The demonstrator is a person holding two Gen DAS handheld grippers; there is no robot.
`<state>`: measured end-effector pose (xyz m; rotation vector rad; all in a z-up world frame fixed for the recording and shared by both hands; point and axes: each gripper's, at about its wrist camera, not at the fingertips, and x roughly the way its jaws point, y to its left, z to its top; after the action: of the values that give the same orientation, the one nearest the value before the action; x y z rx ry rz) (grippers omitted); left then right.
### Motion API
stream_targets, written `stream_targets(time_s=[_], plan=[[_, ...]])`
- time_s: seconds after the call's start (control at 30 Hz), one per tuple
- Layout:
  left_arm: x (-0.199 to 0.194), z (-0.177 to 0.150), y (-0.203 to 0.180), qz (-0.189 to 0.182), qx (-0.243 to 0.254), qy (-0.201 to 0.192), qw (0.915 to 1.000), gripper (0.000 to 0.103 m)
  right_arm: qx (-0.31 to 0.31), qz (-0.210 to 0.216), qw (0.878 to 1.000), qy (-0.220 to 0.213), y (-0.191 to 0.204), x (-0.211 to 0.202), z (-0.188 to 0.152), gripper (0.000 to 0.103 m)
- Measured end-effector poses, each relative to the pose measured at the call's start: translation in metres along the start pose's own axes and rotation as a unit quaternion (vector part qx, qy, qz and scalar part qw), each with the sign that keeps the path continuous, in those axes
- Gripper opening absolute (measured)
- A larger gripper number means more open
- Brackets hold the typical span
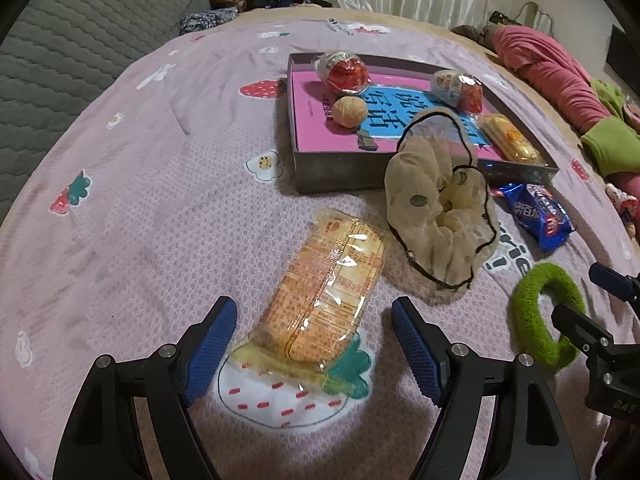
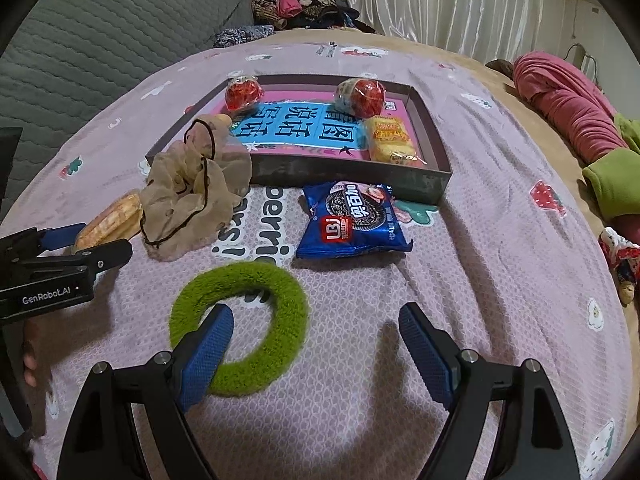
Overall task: Organize objects
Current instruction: 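Grasp the orange wrapped pastry with the left tool while the right tool grasps the green ring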
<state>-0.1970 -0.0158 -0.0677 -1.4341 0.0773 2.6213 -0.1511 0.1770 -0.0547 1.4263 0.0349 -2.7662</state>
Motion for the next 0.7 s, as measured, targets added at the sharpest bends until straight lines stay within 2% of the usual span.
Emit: stream_targets(time_s=[0.7], plan=[[0.017,0.011,0.004,-0.010,-0.001,-0.009,0.9999,0.081,-0.002,-0.003,1.000,0.008,0.000,0.018,0.000,0.085]])
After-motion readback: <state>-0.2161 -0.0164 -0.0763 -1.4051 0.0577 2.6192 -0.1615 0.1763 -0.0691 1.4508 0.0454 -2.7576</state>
